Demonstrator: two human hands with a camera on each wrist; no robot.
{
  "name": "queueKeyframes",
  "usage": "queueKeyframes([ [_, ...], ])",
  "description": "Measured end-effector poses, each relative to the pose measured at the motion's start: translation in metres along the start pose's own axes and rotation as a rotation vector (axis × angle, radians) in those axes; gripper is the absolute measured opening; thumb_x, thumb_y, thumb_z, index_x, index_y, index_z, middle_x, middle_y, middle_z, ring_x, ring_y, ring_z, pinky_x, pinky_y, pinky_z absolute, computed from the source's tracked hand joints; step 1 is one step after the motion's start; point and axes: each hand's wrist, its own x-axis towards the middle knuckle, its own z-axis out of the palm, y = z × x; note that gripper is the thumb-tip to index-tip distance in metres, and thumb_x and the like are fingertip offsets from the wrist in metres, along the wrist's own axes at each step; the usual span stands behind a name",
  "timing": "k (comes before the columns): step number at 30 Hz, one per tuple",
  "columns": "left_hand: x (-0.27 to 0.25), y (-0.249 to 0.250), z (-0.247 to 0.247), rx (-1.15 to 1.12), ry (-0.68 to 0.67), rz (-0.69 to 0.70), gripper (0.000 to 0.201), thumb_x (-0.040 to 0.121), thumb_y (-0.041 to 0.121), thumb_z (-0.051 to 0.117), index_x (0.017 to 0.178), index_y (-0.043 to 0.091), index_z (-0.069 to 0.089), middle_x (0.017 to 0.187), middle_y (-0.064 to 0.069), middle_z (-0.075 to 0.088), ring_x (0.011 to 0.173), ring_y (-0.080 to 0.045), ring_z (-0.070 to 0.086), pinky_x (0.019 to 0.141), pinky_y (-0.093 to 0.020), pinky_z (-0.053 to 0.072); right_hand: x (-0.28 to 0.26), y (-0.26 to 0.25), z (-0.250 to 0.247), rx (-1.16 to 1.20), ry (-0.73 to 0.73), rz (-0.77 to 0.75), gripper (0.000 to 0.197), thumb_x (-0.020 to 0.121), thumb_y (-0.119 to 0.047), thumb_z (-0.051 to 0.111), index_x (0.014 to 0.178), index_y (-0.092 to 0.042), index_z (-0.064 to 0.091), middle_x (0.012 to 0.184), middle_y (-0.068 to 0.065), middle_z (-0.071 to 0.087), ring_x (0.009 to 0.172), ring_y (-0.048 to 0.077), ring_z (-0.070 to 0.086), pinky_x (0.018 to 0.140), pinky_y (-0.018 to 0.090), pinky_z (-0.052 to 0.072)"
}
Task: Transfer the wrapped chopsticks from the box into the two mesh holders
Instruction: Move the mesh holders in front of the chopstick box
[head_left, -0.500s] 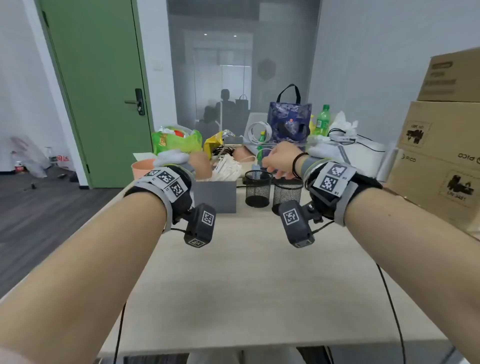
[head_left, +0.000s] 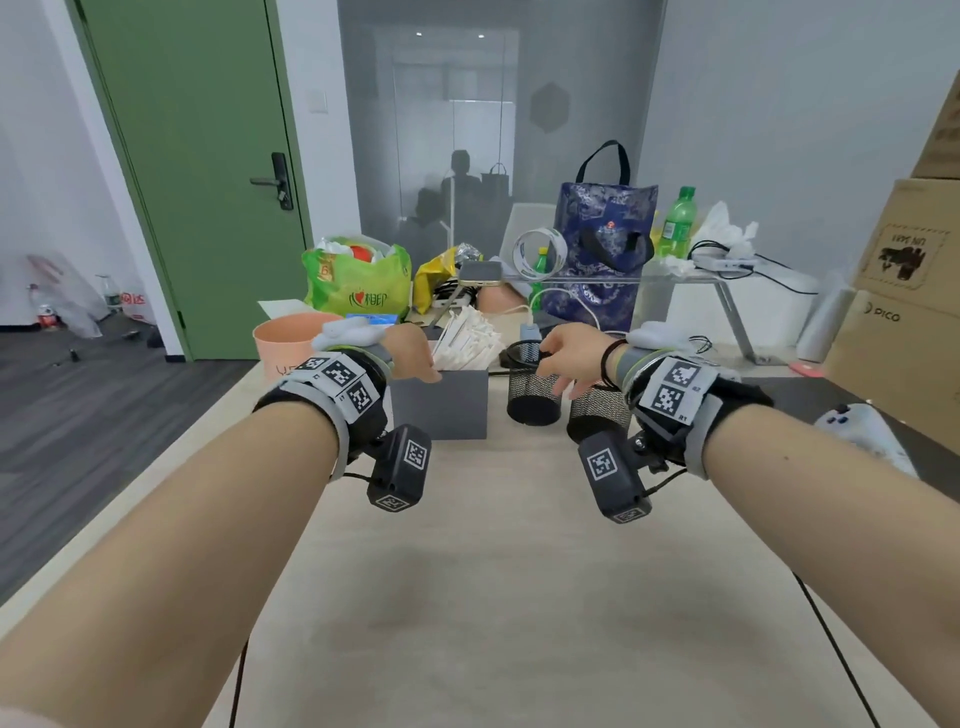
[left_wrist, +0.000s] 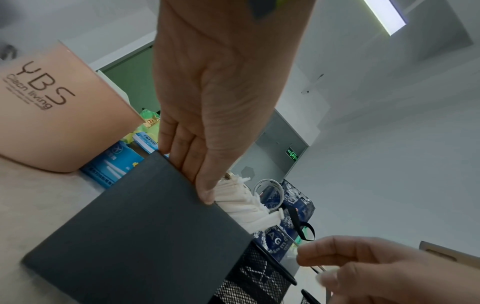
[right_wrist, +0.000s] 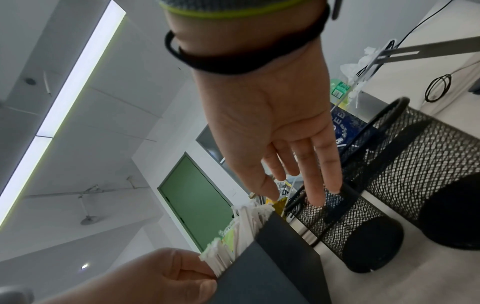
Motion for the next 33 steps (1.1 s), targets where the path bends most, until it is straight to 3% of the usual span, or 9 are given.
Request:
queueKeyframes([
  [5, 0.006, -0.001, 0.003, 0.084, -0.035, 0.013, 0.021, 0.087, 0.03, 0.059, 0.08, 0.01, 0.056, 0.084, -0.007, 0.049, 0.078, -0.02, 0.043, 0.052, -0.022, 0.03, 0.017, 0.005, 0.014, -0.025, -0.101, 0.024, 0.075, 0.09, -0.008, 0.057, 0.15, -0.006, 0.013, 0.131, 0.026, 0.056, 0.106, 0.036, 0.063, 0.073, 0.036, 0.057],
  [8, 0.008, -0.003, 0.005, 0.125, -0.029, 0.026, 0.026, 0.085, 0.026, 0.061, 0.091, 0.001, 0.07, 0.084, -0.008, 0.054, 0.077, -0.022, 0.047, 0.064, -0.026, 0.038, 0.025, 0.008, 0.022, -0.025, -0.149, 0.04, 0.078, 0.089, -0.005, 0.058, 0.151, -0.007, 0.011, 0.13, 0.026, 0.055, 0.118, 0.037, 0.058, 0.087, 0.044, 0.051],
  [12, 0.004, -0.006, 0.002, 0.121, -0.024, 0.041, 0.02, 0.087, 0.022, 0.061, 0.101, 0.01, 0.068, 0.093, -0.007, 0.056, 0.084, -0.022, 0.05, 0.066, -0.023, 0.038, 0.026, 0.007, 0.019, -0.249, -0.044, -0.032, 0.03, 0.084, -0.013, 0.063, 0.114, -0.008, 0.059, 0.1, 0.015, 0.066, 0.084, 0.024, 0.064, 0.065, 0.026, 0.055],
  [14, 0.001, -0.006, 0.001, 0.109, -0.003, 0.028, 0.035, 0.088, 0.022, 0.061, 0.121, 0.01, 0.063, 0.106, -0.008, 0.061, 0.096, -0.025, 0.057, 0.072, -0.023, 0.038, 0.024, 0.009, 0.016, -0.281, -0.044, -0.048, 0.027, 0.084, -0.015, 0.064, 0.109, -0.006, 0.063, 0.092, 0.013, 0.069, 0.068, 0.017, 0.064, 0.058, 0.02, 0.054],
  [17, 0.0, -0.005, 0.001, 0.134, -0.004, 0.05, 0.032, 0.089, 0.021, 0.06, 0.116, 0.006, 0.065, 0.097, -0.006, 0.056, 0.087, -0.022, 0.05, 0.07, -0.024, 0.037, 0.019, 0.013, 0.013, -0.298, -0.056, -0.065, 0.034, 0.082, -0.018, 0.068, 0.112, -0.002, 0.065, 0.078, 0.007, 0.069, 0.047, -0.001, 0.059, 0.043, 0.01, 0.047],
  [22, -0.007, -0.004, 0.001, 0.203, 0.009, 0.08, 0.034, 0.09, 0.017, 0.057, 0.122, 0.007, 0.062, 0.115, -0.007, 0.063, 0.095, -0.022, 0.053, 0.075, -0.025, 0.039, 0.0, 0.02, 0.011, -0.275, -0.118, -0.058, 0.015, 0.082, -0.017, 0.07, 0.073, -0.006, 0.064, 0.09, 0.017, 0.073, 0.086, 0.023, 0.073, 0.077, 0.03, 0.06],
  [24, -0.012, -0.003, -0.002, 0.233, -0.012, 0.115, 0.035, 0.091, 0.017, 0.058, 0.124, 0.007, 0.059, 0.122, -0.008, 0.061, 0.101, -0.022, 0.054, 0.083, -0.027, 0.043, -0.01, 0.021, 0.01, -0.271, -0.164, -0.058, 0.02, 0.08, -0.019, 0.073, 0.067, -0.012, 0.059, 0.08, 0.01, 0.069, 0.08, 0.021, 0.071, 0.077, 0.031, 0.059],
  [28, -0.019, -0.007, -0.008, 0.257, -0.072, 0.15, 0.036, 0.088, 0.022, 0.061, 0.122, 0.007, 0.059, 0.1, -0.002, 0.055, 0.089, -0.015, 0.047, 0.063, -0.019, 0.038, -0.025, 0.019, 0.007, -0.341, -0.235, -0.064, 0.019, 0.077, -0.024, 0.075, 0.084, -0.013, 0.062, 0.084, 0.002, 0.063, 0.071, 0.009, 0.059, 0.065, 0.023, 0.057],
  [33, -0.021, -0.017, -0.021, -0.106, -0.108, 0.044, 0.05, 0.085, 0.028, 0.066, 0.131, 0.019, 0.049, 0.099, 0.0, 0.063, 0.069, -0.01, 0.06, 0.05, -0.013, 0.045, -0.037, 0.012, -0.002, -0.404, -0.27, -0.097, 0.053, 0.075, -0.032, 0.076, 0.123, -0.016, 0.06, 0.126, 0.004, 0.061, 0.107, 0.02, 0.061, 0.086, 0.033, 0.057],
])
